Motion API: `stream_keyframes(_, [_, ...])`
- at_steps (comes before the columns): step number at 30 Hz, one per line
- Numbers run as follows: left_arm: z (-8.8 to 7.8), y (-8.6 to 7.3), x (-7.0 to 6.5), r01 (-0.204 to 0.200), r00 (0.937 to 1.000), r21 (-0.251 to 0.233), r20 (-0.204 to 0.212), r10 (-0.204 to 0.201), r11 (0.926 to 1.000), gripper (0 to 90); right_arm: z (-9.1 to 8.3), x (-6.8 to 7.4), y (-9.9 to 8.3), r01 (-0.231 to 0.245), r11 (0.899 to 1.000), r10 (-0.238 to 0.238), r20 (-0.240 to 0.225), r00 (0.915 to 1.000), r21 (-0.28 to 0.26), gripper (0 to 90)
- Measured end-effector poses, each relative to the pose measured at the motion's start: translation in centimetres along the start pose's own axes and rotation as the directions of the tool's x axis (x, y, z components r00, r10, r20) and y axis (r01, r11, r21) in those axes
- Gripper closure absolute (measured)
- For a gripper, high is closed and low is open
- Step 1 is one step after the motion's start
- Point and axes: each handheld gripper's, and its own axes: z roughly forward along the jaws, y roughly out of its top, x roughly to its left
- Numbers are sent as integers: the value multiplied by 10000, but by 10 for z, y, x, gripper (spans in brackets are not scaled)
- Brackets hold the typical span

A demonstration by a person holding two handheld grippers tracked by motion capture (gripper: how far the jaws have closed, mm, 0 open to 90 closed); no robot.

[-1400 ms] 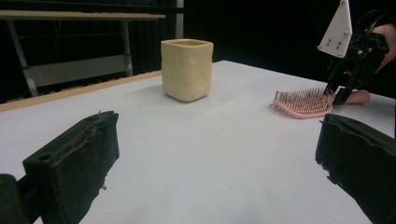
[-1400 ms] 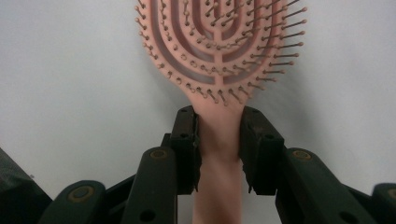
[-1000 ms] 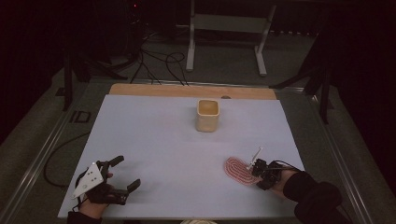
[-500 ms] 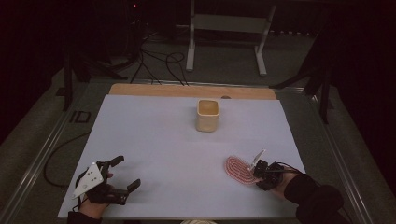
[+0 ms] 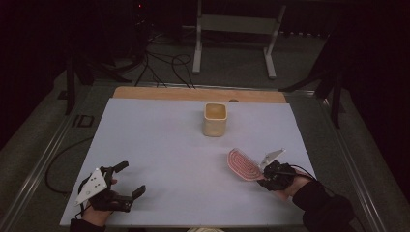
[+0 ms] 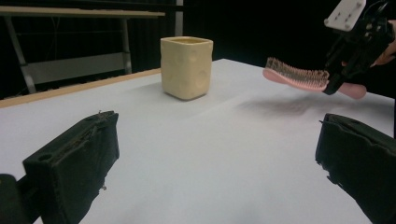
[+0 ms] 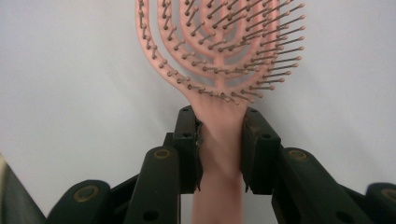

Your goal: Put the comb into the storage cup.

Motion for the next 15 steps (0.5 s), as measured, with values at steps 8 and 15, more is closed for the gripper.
stream_keyframes(8, [0, 0, 0, 7, 10000, 2, -7, -7, 10000, 3, -3, 4, 12, -305, 9878, 304, -31, 9995, -1529, 708])
stream_keyframes(15, [0, 0, 0, -26, 10000, 52, -24, 26, 10000, 3, 0, 14, 20, -250, 9628, 332, 262, 9991, -2689, 708])
